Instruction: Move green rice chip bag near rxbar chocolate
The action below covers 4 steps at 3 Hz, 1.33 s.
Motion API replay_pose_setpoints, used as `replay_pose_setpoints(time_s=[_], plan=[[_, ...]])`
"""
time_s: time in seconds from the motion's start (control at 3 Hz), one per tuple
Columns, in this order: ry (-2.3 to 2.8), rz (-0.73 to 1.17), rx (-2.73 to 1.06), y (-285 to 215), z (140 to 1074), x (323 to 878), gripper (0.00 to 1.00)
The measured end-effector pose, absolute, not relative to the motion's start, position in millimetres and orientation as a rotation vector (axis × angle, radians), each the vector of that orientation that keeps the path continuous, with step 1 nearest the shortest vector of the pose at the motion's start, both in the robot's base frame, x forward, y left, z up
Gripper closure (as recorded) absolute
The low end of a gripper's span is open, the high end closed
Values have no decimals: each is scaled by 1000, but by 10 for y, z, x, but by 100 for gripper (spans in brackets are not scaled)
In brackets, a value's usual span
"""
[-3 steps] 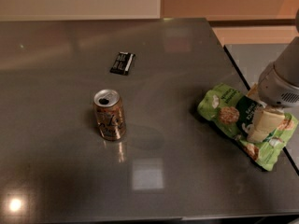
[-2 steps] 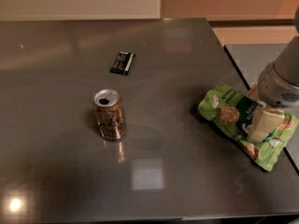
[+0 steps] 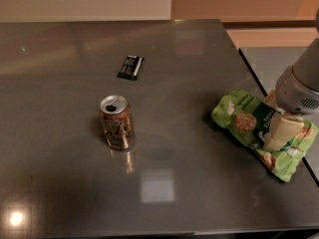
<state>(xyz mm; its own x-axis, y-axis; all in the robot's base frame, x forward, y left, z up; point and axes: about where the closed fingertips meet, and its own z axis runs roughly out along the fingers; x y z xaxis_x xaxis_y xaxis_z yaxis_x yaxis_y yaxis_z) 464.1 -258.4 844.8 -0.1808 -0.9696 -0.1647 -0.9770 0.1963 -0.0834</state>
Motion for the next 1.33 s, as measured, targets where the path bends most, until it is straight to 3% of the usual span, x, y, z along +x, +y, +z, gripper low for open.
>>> replay_pose_setpoints(time_s=[1.33], plan=[[2283,60,-1884,-2581,8452,4641,100]])
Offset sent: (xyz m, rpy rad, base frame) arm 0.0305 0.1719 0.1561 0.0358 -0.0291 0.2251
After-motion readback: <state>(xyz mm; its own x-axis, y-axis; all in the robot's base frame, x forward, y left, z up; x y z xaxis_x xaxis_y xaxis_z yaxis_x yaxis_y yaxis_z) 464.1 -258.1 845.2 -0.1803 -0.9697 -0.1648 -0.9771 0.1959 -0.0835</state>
